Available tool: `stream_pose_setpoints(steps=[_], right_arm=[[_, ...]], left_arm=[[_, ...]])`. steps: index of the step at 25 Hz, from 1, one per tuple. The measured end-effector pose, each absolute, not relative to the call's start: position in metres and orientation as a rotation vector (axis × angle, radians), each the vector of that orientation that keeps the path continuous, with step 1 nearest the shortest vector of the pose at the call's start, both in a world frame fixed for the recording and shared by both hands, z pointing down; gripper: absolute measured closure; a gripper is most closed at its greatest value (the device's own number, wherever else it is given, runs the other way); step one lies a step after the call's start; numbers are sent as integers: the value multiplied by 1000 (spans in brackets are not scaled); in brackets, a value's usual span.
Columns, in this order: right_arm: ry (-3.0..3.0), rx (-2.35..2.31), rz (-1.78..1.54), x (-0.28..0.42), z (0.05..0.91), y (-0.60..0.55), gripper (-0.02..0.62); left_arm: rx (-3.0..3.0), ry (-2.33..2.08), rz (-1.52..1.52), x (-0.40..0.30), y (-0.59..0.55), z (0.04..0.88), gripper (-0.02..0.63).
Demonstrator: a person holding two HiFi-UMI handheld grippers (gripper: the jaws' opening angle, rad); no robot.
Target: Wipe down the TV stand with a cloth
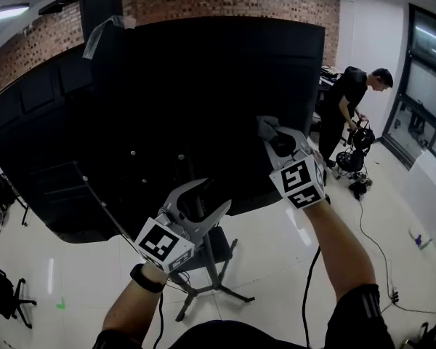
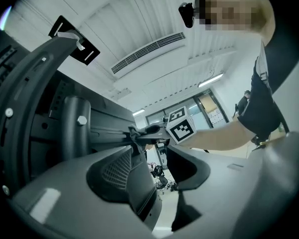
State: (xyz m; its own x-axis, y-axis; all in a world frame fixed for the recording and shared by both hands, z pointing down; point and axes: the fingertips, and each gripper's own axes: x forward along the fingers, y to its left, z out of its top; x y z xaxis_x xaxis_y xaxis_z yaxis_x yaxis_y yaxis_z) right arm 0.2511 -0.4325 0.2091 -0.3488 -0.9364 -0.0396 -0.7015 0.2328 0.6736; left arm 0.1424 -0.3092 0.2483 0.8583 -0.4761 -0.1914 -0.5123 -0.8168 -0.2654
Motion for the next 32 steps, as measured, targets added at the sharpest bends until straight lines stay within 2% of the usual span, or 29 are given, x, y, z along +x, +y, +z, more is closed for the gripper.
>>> stream_pose_setpoints(steps=[6, 16, 22, 32], right_arm=[[-2288, 1378, -950, 196, 212, -403, 543], [-2478, 1088, -874, 94, 265, -399, 543], [-2477, 1122, -878, 105, 267, -408, 543], [-2419, 1308, -807, 188, 266, -424, 543]], left_arm=[[-2725, 787, 160, 136, -311, 254, 364], [-2703, 910, 143, 103, -302, 264, 364], [-2706, 929, 123, 99, -306, 275, 364], [-2741, 845, 120, 141, -310, 278, 364]])
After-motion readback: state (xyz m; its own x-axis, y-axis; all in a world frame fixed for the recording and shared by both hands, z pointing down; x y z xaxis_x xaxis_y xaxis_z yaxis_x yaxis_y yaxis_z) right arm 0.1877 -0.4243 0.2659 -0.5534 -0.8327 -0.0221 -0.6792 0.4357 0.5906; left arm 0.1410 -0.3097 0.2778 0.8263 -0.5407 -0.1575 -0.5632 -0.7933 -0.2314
